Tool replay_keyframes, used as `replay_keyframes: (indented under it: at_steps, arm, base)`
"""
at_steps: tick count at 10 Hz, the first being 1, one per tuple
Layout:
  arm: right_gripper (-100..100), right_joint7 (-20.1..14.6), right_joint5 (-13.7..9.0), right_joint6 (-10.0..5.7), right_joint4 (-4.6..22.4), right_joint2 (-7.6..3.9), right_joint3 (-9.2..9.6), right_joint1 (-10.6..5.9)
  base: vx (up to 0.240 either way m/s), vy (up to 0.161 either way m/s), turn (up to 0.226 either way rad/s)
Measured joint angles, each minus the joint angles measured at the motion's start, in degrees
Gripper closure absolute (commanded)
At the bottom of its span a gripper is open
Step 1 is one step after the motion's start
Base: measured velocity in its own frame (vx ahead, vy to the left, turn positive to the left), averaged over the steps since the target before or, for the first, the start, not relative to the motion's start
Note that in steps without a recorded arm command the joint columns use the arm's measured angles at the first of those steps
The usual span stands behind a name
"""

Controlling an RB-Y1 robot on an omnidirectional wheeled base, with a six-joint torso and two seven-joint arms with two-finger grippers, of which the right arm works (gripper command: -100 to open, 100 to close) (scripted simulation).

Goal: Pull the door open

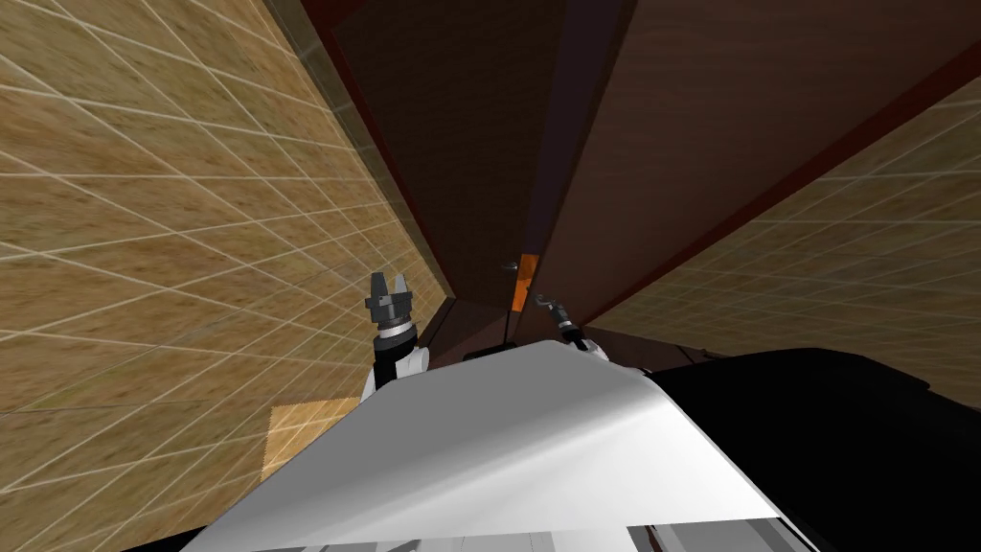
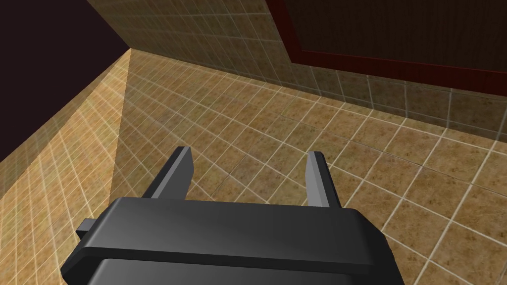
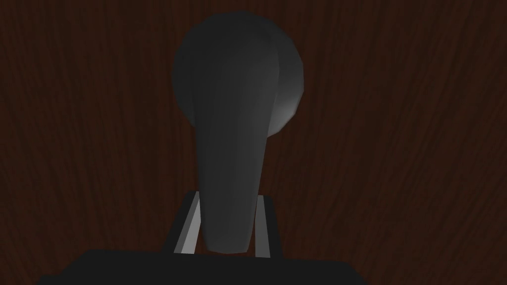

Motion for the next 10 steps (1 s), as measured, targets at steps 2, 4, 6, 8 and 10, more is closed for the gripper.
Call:
replay_keyframes:
  at_steps: [2,4,6,8,10]
  arm:
    - [100,-0.5,0.5,-2.33,1.3,-0.91,-0.29,0.44]
    - [100,-1.5,1.5,-4.30,0.3,-1.26,-0.16,2.47]
    - [100,-2.4,2.3,-5.31,-0.5,-1.35,0.05,4.01]
    - [100,-2.6,2.6,-7.11,1.1,-1.78,0.05,4.22]
    - [100,-3.2,3.1,-8.91,1.6,-2.33,-0.01,4.74]
  base:
    - [-0.180,-0.055,0.133]
    - [-0.194,-0.075,0.152]
    - [-0.105,-0.031,0.026]
    - [-0.086,-0.021,0.088]
    - [-0.106,-0.045,0.102]
